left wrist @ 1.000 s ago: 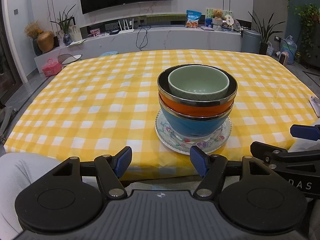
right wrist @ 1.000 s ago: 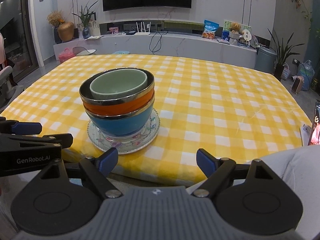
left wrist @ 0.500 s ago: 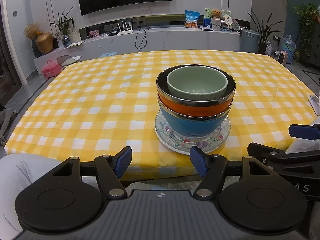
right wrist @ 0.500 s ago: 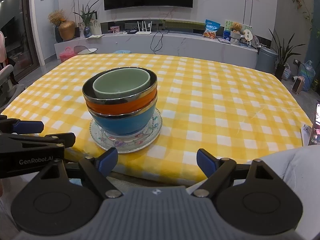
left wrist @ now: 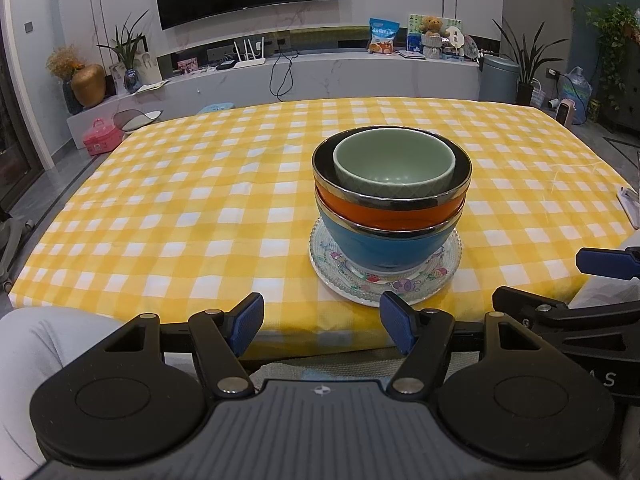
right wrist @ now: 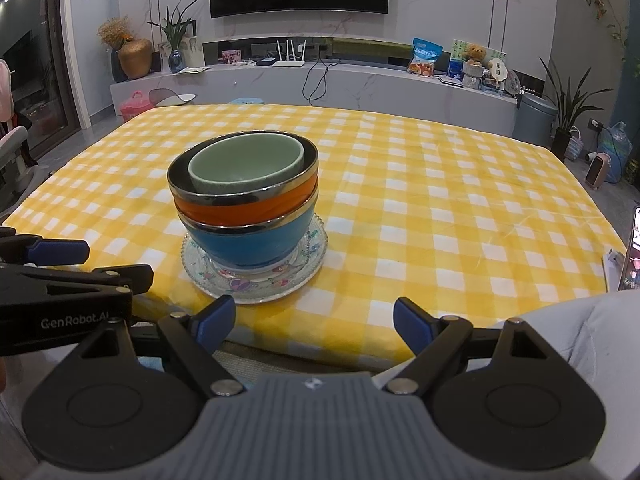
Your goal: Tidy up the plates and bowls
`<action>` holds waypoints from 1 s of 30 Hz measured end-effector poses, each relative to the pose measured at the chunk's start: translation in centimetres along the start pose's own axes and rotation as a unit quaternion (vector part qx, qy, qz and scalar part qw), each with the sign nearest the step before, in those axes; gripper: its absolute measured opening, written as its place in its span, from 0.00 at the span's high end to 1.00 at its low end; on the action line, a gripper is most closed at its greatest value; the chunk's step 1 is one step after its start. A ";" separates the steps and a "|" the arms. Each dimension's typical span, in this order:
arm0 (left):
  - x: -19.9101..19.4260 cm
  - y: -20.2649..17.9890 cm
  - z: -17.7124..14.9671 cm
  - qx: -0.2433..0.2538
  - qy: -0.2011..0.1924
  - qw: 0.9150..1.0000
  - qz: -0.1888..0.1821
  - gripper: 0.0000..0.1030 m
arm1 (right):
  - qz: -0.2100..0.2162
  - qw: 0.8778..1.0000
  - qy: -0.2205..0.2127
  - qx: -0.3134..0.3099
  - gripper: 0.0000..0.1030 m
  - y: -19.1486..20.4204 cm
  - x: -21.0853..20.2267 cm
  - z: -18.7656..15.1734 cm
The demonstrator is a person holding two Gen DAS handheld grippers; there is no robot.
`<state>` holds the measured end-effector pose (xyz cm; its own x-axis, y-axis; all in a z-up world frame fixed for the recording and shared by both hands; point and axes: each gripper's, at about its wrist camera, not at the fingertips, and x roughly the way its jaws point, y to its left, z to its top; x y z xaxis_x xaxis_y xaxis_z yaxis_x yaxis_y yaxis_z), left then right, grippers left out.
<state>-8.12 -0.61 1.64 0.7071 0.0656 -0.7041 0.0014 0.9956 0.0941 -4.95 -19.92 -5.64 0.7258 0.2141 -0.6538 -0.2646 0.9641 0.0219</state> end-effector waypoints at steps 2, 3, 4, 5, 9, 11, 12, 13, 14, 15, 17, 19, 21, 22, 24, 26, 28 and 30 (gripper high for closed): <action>0.1 0.0 0.0 0.001 0.001 1.000 -0.001 0.24 | 0.000 1.000 0.001 -0.001 0.18 0.0 0.0 0.0; 0.1 0.0 0.0 0.001 0.001 1.000 -0.001 0.24 | 0.001 1.000 0.001 -0.001 0.18 0.1 0.0 0.0; 0.1 0.0 0.0 0.002 0.001 1.000 -0.002 0.24 | 0.001 1.000 0.001 -0.001 0.18 0.1 0.1 0.0; 0.1 0.0 0.0 0.002 0.002 1.000 -0.003 0.24 | 0.002 1.000 0.002 -0.002 0.18 0.2 0.1 0.1; 0.1 0.0 0.0 0.002 0.001 1.000 -0.002 0.24 | 0.004 1.000 0.003 -0.003 0.18 0.3 0.2 0.1; 0.1 0.0 0.0 0.002 0.001 1.000 -0.003 0.24 | 0.004 1.000 0.003 -0.003 0.18 0.3 0.2 0.1; 0.1 0.0 0.0 0.002 0.001 1.000 -0.003 0.24 | 0.004 1.000 0.002 -0.002 0.18 0.3 0.2 0.1; 0.1 0.0 0.0 0.003 0.001 1.000 -0.002 0.24 | 0.004 1.000 0.002 -0.002 0.18 0.3 0.2 0.1; 0.1 0.0 0.1 0.003 0.001 1.000 -0.002 0.24 | 0.004 1.000 0.003 -0.002 0.18 0.3 0.2 0.1; 0.1 0.0 0.1 0.003 0.000 1.000 -0.002 0.24 | 0.003 1.000 0.003 -0.002 0.18 0.3 0.2 0.0; 0.1 0.0 0.1 0.002 0.001 1.000 -0.002 0.24 | 0.003 1.000 0.003 -0.002 0.18 0.3 0.2 0.1; 0.1 0.0 0.1 0.002 0.001 1.000 -0.002 0.24 | 0.002 1.000 0.004 0.000 0.18 0.2 0.2 0.1; 0.2 0.0 0.1 0.002 0.001 1.000 -0.002 0.24 | 0.001 1.000 0.004 0.001 0.18 0.1 0.2 0.1; 0.1 0.0 0.1 0.003 0.001 1.000 -0.002 0.24 | 0.001 1.000 0.005 0.002 0.18 0.1 0.2 0.1; 0.1 0.0 0.1 0.003 0.001 1.000 -0.003 0.24 | 0.001 1.000 0.005 0.002 0.18 0.0 0.2 0.1; 0.1 0.0 0.1 0.003 0.001 1.000 -0.003 0.24 | 0.002 1.000 0.005 0.002 0.18 0.0 0.3 0.1; 0.1 0.1 0.1 0.004 0.001 1.000 -0.003 0.24 | 0.002 1.000 0.005 0.002 0.18 0.0 0.3 0.1; 0.1 0.1 0.1 0.003 0.001 1.000 -0.002 0.24 | 0.001 1.000 0.006 0.002 0.18 0.0 0.3 0.1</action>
<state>-7.99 -0.55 1.61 0.7054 0.0611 -0.7062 0.0088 0.9954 0.0949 -4.68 -19.80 -5.73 0.7178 0.2151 -0.6622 -0.2645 0.9640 0.0263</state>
